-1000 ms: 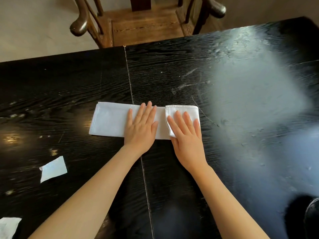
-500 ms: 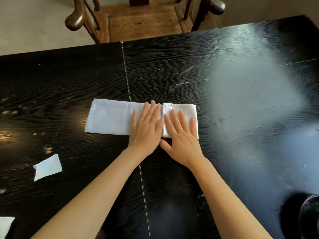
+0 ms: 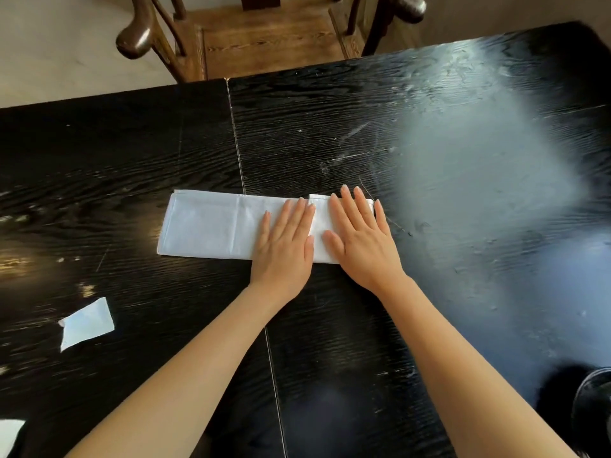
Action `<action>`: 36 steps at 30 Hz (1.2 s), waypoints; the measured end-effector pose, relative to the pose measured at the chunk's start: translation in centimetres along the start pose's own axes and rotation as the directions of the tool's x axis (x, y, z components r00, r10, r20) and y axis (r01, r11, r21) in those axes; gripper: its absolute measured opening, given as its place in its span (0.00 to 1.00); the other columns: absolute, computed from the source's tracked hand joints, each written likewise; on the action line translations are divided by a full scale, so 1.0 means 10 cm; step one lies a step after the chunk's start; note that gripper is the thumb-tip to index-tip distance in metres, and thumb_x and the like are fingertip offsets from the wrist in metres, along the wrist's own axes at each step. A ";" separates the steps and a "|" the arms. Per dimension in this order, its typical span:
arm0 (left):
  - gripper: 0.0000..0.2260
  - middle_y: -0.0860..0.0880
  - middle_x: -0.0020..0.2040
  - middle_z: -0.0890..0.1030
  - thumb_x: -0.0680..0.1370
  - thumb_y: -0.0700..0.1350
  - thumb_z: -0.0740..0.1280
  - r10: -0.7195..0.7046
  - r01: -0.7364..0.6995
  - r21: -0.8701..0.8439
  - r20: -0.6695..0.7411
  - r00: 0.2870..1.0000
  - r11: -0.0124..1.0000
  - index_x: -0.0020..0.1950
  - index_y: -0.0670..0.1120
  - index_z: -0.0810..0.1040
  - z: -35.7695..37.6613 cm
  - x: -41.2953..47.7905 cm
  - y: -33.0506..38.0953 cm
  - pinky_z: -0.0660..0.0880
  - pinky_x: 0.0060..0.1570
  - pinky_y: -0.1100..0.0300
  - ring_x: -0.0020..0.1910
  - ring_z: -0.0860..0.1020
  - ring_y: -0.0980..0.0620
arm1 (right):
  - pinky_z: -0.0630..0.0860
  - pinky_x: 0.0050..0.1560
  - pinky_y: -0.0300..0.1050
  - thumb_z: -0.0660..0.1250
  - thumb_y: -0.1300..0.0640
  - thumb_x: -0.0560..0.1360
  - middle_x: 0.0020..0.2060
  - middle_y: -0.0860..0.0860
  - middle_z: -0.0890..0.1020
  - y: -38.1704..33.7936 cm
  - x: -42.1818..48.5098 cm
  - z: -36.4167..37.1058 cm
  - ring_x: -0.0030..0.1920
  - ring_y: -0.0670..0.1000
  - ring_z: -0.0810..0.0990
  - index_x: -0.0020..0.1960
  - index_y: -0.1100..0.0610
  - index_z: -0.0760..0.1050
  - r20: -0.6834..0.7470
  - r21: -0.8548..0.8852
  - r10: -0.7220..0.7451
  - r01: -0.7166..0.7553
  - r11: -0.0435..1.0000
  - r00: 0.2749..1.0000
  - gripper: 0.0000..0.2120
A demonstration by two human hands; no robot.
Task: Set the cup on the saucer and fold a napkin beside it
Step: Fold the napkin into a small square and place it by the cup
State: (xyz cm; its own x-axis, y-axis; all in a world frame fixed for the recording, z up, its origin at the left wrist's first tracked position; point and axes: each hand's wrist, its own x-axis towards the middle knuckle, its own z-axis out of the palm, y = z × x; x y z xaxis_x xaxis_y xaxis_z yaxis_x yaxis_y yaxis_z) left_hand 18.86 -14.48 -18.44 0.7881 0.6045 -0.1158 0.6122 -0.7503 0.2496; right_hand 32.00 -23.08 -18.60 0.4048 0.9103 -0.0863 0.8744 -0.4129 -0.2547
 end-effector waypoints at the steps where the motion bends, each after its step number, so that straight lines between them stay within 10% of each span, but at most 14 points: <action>1: 0.26 0.51 0.78 0.43 0.77 0.52 0.34 -0.007 0.007 0.004 0.006 1.000 1.000 0.75 0.49 0.39 0.00 0.00 0.01 0.40 0.75 0.49 0.76 0.40 0.54 | 0.38 0.75 0.52 0.40 0.41 0.77 0.77 0.52 0.47 0.00 0.00 0.01 0.77 0.51 0.41 0.77 0.53 0.47 0.006 -0.009 0.010 -0.010 1.000 1.000 0.31; 29: 0.24 0.53 0.78 0.39 0.82 0.51 0.41 -0.027 0.026 0.080 0.013 1.000 0.996 0.76 0.50 0.37 0.06 0.19 0.04 0.39 0.75 0.48 0.77 0.40 0.53 | 0.43 0.77 0.52 0.49 0.51 0.80 0.77 0.55 0.46 0.08 -0.24 -0.09 0.77 0.53 0.42 0.76 0.60 0.43 0.084 0.090 0.106 -0.114 0.989 0.991 0.29; 33: 0.24 0.53 0.78 0.40 0.82 0.51 0.41 -0.022 0.021 0.054 0.021 1.000 0.998 0.76 0.51 0.39 0.06 0.18 0.05 0.39 0.74 0.48 0.77 0.40 0.53 | 0.69 0.62 0.45 0.59 0.59 0.76 0.66 0.54 0.71 0.10 -0.31 -0.28 0.65 0.56 0.70 0.69 0.59 0.65 -0.048 0.514 0.348 -0.276 0.812 0.936 0.21; 36: 0.24 0.53 0.78 0.40 0.82 0.51 0.41 -0.021 0.019 0.045 0.032 0.999 0.999 0.76 0.51 0.39 0.04 0.20 0.04 0.38 0.74 0.48 0.76 0.40 0.54 | 0.68 0.42 0.37 0.61 0.55 0.77 0.57 0.53 0.75 0.07 -0.22 -0.41 0.49 0.49 0.73 0.67 0.60 0.67 0.175 0.632 0.554 -0.525 0.571 0.814 0.20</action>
State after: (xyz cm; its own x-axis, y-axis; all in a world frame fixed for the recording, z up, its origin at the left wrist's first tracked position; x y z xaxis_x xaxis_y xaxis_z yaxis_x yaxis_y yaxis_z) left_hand 20.65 -13.69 -18.99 0.7771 0.6108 -0.1520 0.6293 -0.7500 0.2034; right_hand 32.80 -25.46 -14.62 0.7674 0.5166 -0.3796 0.1178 -0.6957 -0.7086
